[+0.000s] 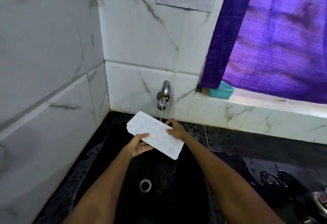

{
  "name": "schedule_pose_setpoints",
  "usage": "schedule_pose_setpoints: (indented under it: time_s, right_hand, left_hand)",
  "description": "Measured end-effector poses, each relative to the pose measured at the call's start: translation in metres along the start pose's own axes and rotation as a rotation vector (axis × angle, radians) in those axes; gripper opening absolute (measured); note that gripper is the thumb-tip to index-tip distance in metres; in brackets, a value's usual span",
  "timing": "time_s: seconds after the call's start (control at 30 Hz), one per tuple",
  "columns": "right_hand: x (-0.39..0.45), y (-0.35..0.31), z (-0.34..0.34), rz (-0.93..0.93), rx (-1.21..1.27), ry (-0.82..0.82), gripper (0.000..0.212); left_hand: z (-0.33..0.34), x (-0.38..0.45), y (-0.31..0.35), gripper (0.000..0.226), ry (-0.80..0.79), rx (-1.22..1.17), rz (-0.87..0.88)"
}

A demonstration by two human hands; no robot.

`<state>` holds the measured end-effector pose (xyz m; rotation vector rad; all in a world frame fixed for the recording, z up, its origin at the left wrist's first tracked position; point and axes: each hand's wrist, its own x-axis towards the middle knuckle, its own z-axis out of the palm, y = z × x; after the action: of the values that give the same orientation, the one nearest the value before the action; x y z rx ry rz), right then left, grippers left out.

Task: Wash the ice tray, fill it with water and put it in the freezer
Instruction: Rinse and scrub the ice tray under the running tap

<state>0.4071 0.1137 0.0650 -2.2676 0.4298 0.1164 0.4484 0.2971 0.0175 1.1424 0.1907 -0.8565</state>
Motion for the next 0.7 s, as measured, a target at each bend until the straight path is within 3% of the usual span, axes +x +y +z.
schedule_pose_setpoints:
  time_s: [0.2,0.37,0.53,0.7]
  right_hand:
    - [0.004,-0.017,0.017,-0.171,-0.443,0.216,0.029]
    - [0.007,-0.02,0.034,-0.059,-0.68,-0.003,0.06]
    - [0.01,-0.019,0.03,-0.1,-0.804,0.078,0.058]
    - [0.009,-0.015,0.032,-0.04,-0.705,-0.028,0.073]
  left_hand:
    - [0.006,0.005,-0.008,0.048,0.06,-0.143,0.101]
    - [0.014,0.001,-0.008,0.043,0.119,-0.203,0.147]
    - [0.013,0.0,-0.018,0.045,0.169,-0.193,0.187]
    - [0.013,0.001,-0.017,0.045,0.213,-0.208,0.209]
